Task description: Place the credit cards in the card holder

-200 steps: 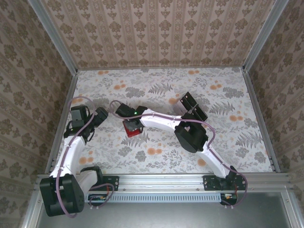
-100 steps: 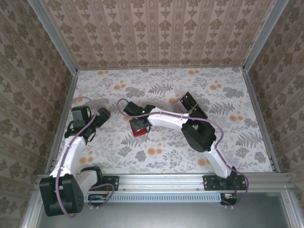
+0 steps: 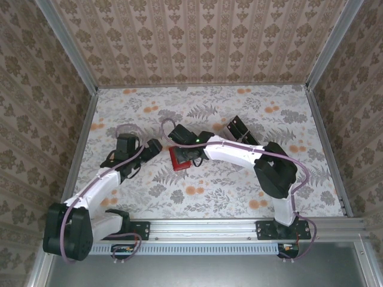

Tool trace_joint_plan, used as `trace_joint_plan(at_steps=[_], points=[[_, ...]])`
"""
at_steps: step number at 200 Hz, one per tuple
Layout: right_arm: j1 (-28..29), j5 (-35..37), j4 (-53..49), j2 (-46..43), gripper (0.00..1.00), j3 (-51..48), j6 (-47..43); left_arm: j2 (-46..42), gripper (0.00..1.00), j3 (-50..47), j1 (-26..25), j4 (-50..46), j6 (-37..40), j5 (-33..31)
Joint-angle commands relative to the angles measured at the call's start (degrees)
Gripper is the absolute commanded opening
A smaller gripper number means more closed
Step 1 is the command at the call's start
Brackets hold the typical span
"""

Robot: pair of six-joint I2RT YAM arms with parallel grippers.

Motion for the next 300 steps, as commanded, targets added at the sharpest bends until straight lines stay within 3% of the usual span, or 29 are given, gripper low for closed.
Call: trace_joint_plan(at_steps=[1, 115, 190, 240, 300], points=[[-0.23, -1.96, 2.20, -4.21, 0.00, -1.62, 2.27, 1.63, 1.00, 0.52, -2.30, 5.54, -3.33, -2.45], [-0.45, -4.56, 4.93, -8.46, 0.00, -3.83, 5.14, 4.03, 0.96, -4.12, -12.10, 23.74, -14.79, -9.61], [-0.41, -4.72, 6.42, -9.40, 0.00, -5.89, 5.76, 7.08, 0.52, -7.07, -15.92, 32.62, -16.59, -10.46], [-1.49, -4.15, 8.23, -12.15, 0.00, -10.95, 5.93, 8.83, 0.00, -6.79, -16.53, 36.24, -14.98, -9.63], [-6.88, -4.66, 12.19, -20.23, 0.00, -23.35, 7.89, 6.69, 0.00, -7.09, -16.48, 35.16, -11.26, -9.80]])
